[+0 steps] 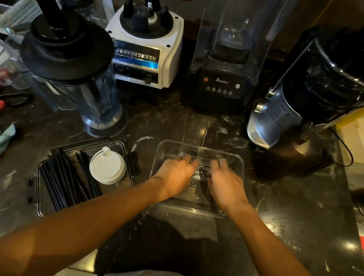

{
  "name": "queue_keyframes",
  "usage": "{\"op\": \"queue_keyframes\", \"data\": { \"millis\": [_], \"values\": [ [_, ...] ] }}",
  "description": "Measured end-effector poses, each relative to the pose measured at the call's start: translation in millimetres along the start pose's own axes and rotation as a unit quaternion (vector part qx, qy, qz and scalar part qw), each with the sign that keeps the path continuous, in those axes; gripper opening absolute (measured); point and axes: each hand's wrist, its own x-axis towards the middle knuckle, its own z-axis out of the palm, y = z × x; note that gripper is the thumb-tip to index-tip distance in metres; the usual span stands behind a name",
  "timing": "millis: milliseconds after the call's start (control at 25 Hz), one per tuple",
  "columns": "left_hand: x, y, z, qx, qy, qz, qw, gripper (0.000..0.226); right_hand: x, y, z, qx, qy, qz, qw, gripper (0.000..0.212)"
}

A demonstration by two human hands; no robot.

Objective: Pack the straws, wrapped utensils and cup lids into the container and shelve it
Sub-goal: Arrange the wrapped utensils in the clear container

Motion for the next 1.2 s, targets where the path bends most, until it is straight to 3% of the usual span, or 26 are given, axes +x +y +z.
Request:
{"op": "queue_keyframes", "data": {
  "millis": [120,280,520,680,880,1200],
  "values": [
    [11,-1,8,-0.01,0.024,-0.023,0.999,0.063,10,-1,15,-0.035,-0.023,0.027,0.999,0.068],
    [18,-7,24,-0.019,0.024,-0.046,0.998,0.059,14,-1,25,-0.029,-0.016,0.033,0.999,0.056],
    [16,-9,26,-0.04,0.042,-0.047,0.997,0.056,16,-4,24,-0.031,-0.012,0.026,0.999,0.058],
    [3,-2,23,-0.11,0.062,-0.083,0.988,0.052,7,-2,16,-0.031,0.007,0.048,0.998,0.044],
    [-3,-2,35,-0.098,0.061,-0.149,0.982,0.081,-2,-2,7,-0.066,-0.059,0.042,0.995,0.024],
    [11,8,47,-0.193,0.078,-0.133,0.969,0.08,-7,-8,10,-0.048,-0.081,0.057,0.994,0.024]
  ]
}}
